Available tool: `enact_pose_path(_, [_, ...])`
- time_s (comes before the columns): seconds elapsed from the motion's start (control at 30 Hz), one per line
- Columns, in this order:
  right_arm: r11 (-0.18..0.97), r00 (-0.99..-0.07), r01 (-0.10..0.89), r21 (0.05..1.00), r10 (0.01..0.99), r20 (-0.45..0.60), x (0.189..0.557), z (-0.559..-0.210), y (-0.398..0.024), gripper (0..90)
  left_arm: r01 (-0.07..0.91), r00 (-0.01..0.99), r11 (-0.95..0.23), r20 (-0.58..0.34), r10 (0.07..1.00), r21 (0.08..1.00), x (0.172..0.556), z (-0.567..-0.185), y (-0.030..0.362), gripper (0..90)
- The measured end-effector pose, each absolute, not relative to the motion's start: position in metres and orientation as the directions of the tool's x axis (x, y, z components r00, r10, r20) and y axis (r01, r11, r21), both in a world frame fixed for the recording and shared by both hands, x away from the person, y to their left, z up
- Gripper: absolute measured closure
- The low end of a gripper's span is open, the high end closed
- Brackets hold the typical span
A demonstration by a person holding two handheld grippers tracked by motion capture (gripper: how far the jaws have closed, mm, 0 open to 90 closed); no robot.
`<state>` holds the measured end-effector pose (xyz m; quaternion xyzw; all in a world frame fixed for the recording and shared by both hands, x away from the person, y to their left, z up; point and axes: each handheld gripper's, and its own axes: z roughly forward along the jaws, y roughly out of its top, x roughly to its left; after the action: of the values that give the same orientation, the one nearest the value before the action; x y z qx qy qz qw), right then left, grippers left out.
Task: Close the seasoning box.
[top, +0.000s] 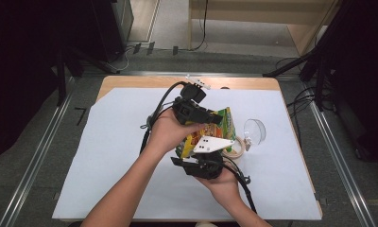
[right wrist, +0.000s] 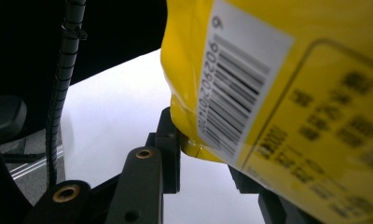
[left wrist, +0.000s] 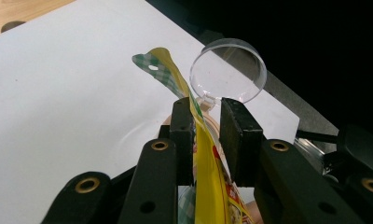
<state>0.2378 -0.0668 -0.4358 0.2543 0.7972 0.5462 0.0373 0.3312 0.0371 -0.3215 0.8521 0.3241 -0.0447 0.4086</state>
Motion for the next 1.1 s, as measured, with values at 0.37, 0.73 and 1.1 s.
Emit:
enact_pose_path(0.37, [0.271, -0.864, 0.374, 0.887, 0.449, 0.227, 0.2372, -0.4341, -0.0671, 69.7, 0.602, 0.778, -0.456, -0.355, 0.518, 0.655, 0.3352, -0.3222, 0.0364, 76.3])
enact_pose_path(0.73, [0.292, -0.866, 0.365, 0.884, 0.455, 0.207, 0.2405, -0.4378, -0.0686, 69.7, 0.591, 0.785, -0.460, -0.340, 0.518, 0.663, 0.3341, -0.3247, 0.0361, 75.9])
enact_pose_path(1.1, [0.285, -0.868, 0.362, 0.888, 0.450, 0.210, 0.2395, -0.4356, -0.0680, 69.7, 0.598, 0.780, -0.454, -0.350, 0.519, 0.660, 0.3359, -0.3240, 0.0369, 76.2])
